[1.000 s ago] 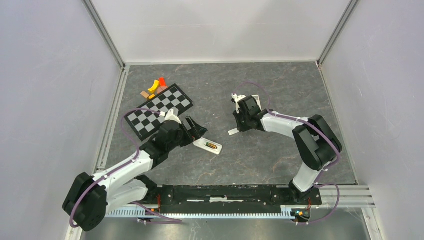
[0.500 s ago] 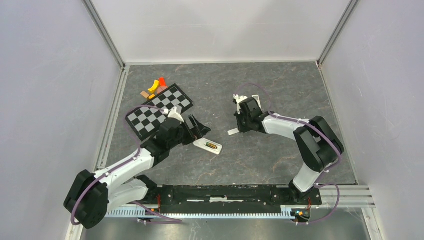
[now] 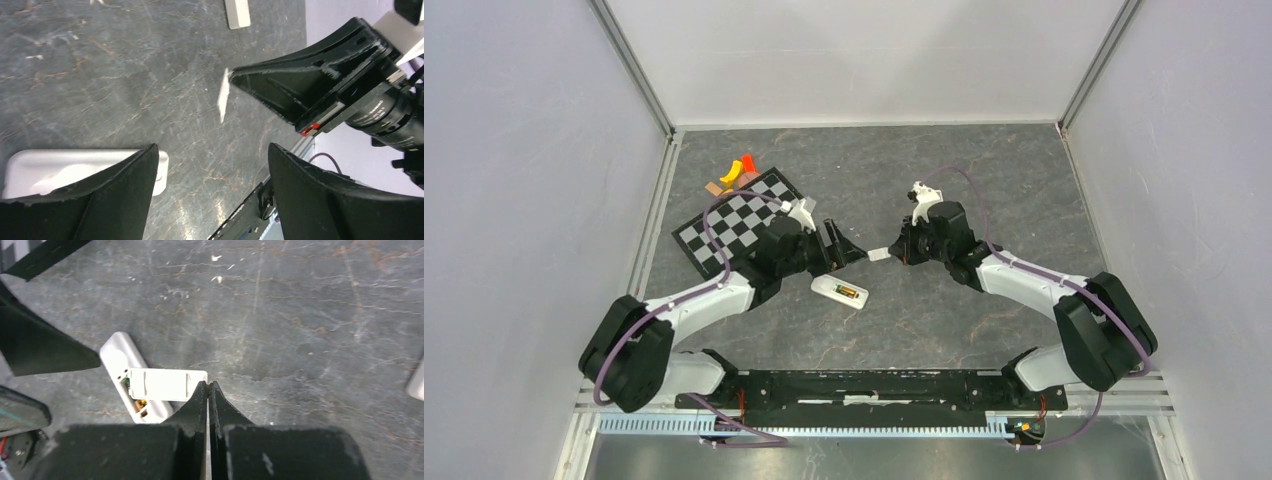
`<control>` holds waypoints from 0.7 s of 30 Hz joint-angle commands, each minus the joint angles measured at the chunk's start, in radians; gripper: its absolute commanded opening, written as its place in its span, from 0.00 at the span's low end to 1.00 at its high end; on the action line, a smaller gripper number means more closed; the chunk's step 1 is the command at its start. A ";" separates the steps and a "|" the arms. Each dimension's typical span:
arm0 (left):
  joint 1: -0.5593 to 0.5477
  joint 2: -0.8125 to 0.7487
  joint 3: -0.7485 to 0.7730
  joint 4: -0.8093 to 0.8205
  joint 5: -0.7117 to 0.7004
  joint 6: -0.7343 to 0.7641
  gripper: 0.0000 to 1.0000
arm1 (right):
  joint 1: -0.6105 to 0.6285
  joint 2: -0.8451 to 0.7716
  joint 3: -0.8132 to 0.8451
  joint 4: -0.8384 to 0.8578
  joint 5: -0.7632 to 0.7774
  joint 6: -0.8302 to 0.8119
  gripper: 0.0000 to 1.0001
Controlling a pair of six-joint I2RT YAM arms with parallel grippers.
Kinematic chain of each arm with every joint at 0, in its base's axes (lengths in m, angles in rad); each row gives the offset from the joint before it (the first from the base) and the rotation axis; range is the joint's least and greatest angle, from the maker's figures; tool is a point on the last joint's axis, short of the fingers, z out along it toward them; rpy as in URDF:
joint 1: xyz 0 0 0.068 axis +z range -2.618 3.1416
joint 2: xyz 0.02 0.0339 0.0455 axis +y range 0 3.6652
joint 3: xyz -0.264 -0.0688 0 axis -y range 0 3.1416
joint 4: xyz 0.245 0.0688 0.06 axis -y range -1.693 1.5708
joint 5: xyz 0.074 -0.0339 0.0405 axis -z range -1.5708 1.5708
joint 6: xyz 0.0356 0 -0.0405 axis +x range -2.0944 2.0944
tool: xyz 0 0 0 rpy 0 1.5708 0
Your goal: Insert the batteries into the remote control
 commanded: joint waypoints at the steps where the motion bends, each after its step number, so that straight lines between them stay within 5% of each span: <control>1: -0.010 0.056 0.062 0.107 0.105 -0.001 0.83 | 0.000 -0.032 -0.043 0.122 -0.114 0.086 0.00; 9: -0.034 0.145 0.082 0.107 0.084 -0.047 0.53 | 0.002 -0.037 -0.048 0.139 -0.166 0.116 0.00; 21: -0.041 0.202 0.098 0.151 0.087 -0.069 0.31 | 0.003 -0.014 -0.035 0.121 -0.184 0.095 0.00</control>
